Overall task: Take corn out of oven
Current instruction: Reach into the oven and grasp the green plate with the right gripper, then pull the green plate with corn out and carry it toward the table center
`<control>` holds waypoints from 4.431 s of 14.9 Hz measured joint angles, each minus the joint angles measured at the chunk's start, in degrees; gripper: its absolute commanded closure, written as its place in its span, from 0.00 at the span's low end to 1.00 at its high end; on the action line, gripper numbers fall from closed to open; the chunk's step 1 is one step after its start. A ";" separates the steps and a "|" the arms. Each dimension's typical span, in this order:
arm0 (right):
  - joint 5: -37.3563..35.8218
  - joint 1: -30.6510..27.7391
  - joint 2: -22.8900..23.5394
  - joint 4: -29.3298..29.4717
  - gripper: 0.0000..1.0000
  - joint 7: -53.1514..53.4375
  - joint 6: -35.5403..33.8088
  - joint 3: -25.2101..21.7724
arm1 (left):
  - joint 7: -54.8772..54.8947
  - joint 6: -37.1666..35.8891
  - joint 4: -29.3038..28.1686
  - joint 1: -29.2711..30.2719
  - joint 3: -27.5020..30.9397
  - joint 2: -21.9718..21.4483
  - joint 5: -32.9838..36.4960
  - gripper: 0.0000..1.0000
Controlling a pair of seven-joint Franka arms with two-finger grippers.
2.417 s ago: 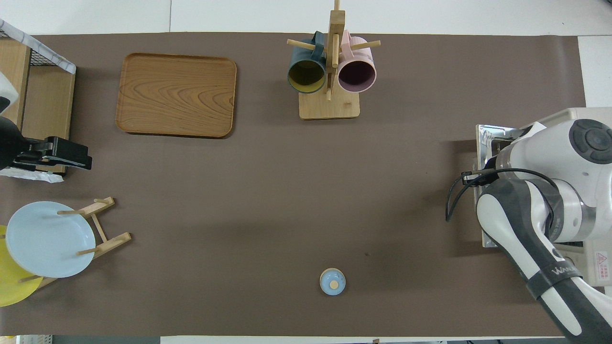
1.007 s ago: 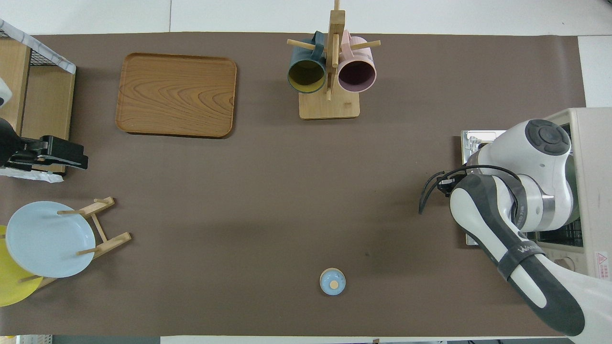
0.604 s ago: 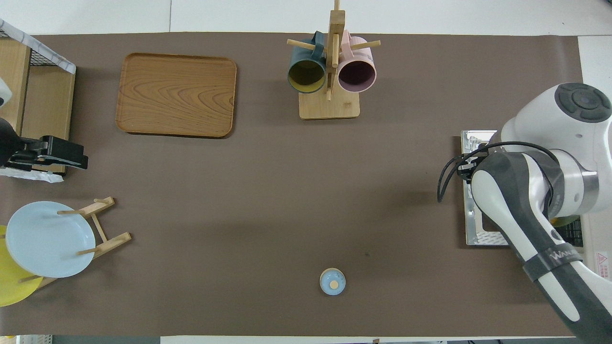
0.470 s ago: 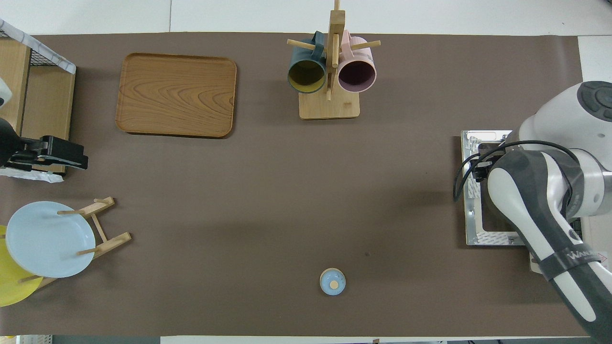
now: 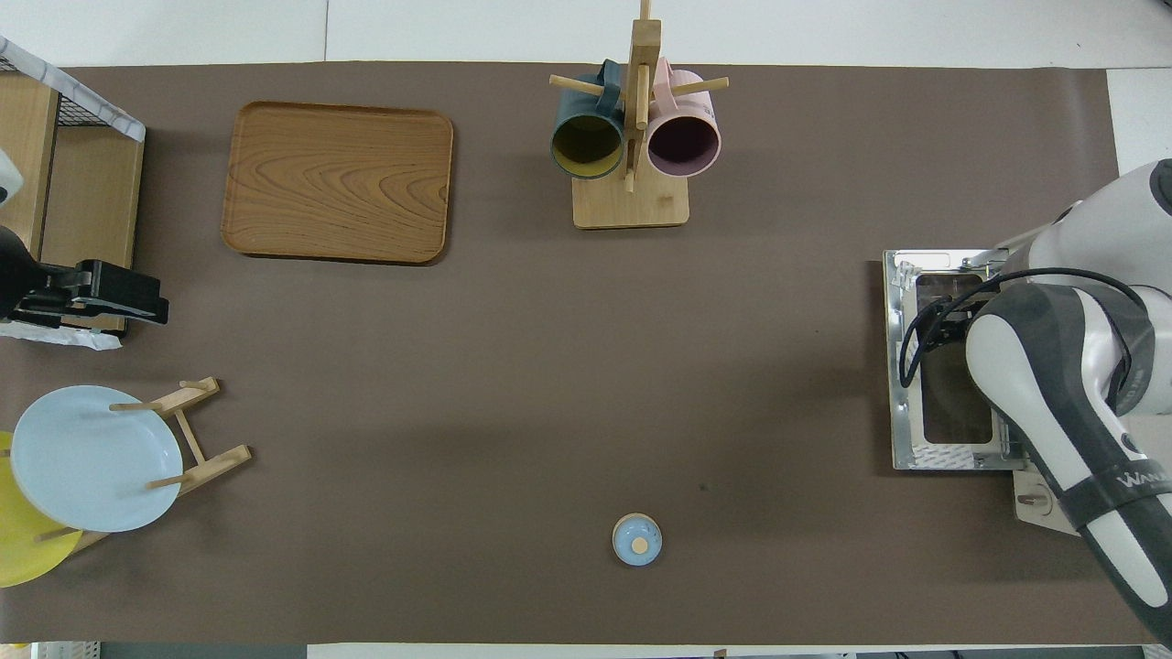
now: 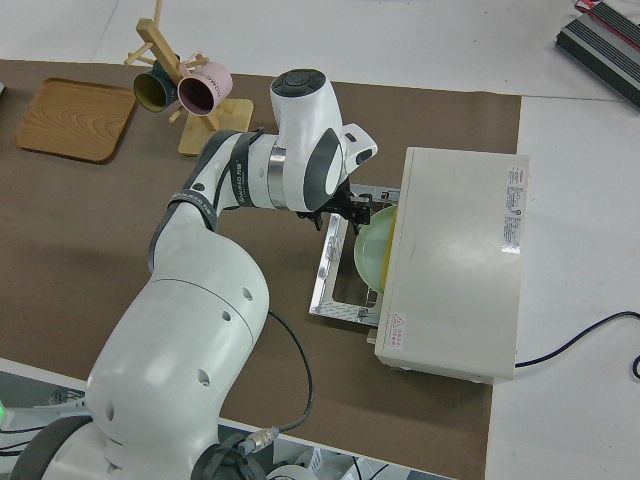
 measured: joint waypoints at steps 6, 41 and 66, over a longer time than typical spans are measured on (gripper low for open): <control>-0.04 -2.43 -0.23 -4.58 0.26 -2.39 5.97 -0.05 | 0.00 0.00 0.00 0.00 -0.02 0.00 0.00 0.00; -10.52 36.46 0.49 9.94 1.00 30.91 -11.88 1.37 | 0.00 1.84 -0.63 -0.07 -0.21 0.00 0.00 0.00; -3.68 43.32 23.43 21.57 0.62 49.74 5.72 4.80 | 0.01 12.77 -10.65 -0.07 -0.21 -1.70 0.00 0.00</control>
